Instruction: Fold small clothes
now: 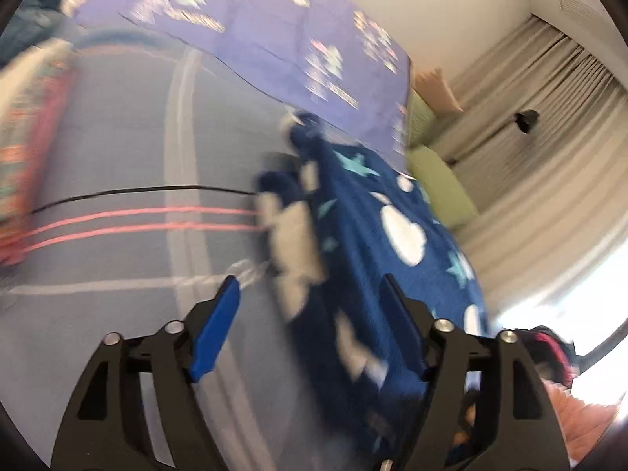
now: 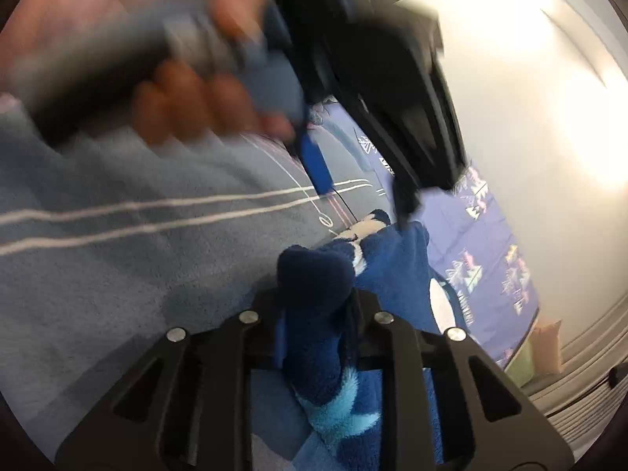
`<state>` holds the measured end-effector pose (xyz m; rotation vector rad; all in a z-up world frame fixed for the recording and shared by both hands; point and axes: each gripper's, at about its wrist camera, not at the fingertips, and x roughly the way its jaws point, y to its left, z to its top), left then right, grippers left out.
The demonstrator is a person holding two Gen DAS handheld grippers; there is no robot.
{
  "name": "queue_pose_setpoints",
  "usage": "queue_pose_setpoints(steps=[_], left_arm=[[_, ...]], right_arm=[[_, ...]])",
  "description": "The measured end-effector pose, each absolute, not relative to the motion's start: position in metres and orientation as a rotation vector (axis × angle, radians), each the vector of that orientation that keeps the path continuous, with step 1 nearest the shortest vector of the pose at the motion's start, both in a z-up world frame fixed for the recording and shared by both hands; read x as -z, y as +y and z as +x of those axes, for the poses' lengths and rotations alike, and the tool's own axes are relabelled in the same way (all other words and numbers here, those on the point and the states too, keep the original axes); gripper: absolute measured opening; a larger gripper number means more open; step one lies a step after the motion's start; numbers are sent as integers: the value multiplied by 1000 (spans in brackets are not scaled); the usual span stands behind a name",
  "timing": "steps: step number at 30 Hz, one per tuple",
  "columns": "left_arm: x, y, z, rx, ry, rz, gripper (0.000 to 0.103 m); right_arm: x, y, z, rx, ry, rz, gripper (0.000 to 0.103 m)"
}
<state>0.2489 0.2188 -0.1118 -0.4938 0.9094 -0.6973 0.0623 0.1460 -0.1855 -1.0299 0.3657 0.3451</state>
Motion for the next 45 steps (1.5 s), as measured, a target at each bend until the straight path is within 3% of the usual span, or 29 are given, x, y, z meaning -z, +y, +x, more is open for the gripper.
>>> queue_pose_setpoints(steps=[4,5,6,7,9,15,19,23,24,27,35,42,44,45], left_arm=[[131,184,298,717,1007,-532,79],[135,180,305,720,998,-551,74],[136,177,310,727,989,-564,47],[138,174,314,748,996,-584,33],[129,171,305,729,962,-593,26],[93,185,237,730,881,-518,24],[100,194,171,700,891,-513,26],[120,202,147,594,888,-485,31],[124,206,145,545,892,-490,36],[119,215,128,479,835,-538,38],[92,217,43,589,707,-503,38],[110,171,-9,732,786,-357,38],[122,166,-7,726,814,-358,33],[126,165,-6,720,815,-368,22]], right_arm=[[170,140,63,-374,377,-988,19],[167,140,63,-376,375,-986,19],[164,139,63,-378,376,-982,19],[161,138,62,-380,379,-972,18],[146,130,65,-403,404,-903,17],[100,107,14,-593,457,-816,17],[92,89,-29,-729,538,-814,18],[119,84,-48,-791,664,-833,29],[121,84,-51,-799,685,-829,29],[113,75,-63,-790,646,-759,34],[102,42,-56,-723,740,-479,34],[88,2,-31,-533,734,-319,48],[91,-10,-20,-463,750,-303,50],[93,-16,-16,-437,757,-294,51]])
